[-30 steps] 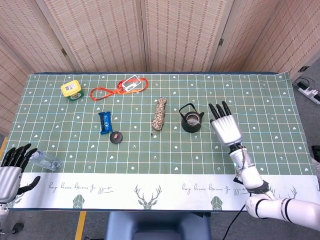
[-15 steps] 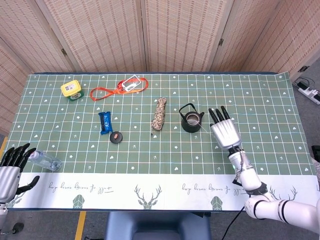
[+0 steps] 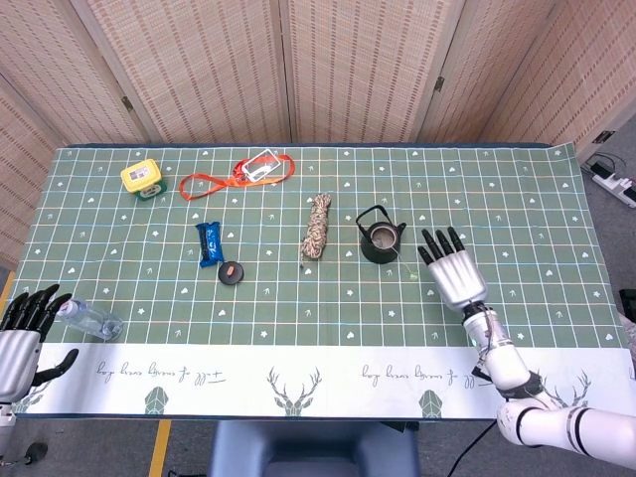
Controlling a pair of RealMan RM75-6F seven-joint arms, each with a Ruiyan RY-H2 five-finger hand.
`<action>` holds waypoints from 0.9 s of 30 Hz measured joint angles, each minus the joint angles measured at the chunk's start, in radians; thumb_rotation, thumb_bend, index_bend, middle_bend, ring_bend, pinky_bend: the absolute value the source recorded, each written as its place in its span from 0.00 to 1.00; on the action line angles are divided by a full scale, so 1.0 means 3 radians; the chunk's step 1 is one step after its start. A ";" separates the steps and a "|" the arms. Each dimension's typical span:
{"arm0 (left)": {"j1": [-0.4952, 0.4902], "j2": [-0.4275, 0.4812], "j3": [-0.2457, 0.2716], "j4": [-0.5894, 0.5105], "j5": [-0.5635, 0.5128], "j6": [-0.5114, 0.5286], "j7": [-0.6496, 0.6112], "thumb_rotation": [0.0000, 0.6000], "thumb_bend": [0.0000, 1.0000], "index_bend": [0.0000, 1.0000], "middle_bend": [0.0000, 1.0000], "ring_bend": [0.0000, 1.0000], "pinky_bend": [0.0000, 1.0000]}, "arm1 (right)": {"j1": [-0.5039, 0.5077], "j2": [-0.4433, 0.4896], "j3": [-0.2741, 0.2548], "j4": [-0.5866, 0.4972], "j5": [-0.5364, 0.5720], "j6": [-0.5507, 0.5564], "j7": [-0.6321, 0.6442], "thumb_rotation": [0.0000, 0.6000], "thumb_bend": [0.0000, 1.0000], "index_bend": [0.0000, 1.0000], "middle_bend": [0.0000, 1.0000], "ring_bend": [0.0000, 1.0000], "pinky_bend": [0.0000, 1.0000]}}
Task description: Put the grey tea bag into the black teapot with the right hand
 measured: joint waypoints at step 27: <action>0.0038 0.0016 0.0019 -0.0034 0.0094 0.0117 -0.0021 1.00 0.27 0.08 0.00 0.05 0.05 | -0.0291 0.0685 0.0095 -0.1239 -0.0060 0.0639 0.0097 1.00 0.37 0.00 0.00 0.00 0.00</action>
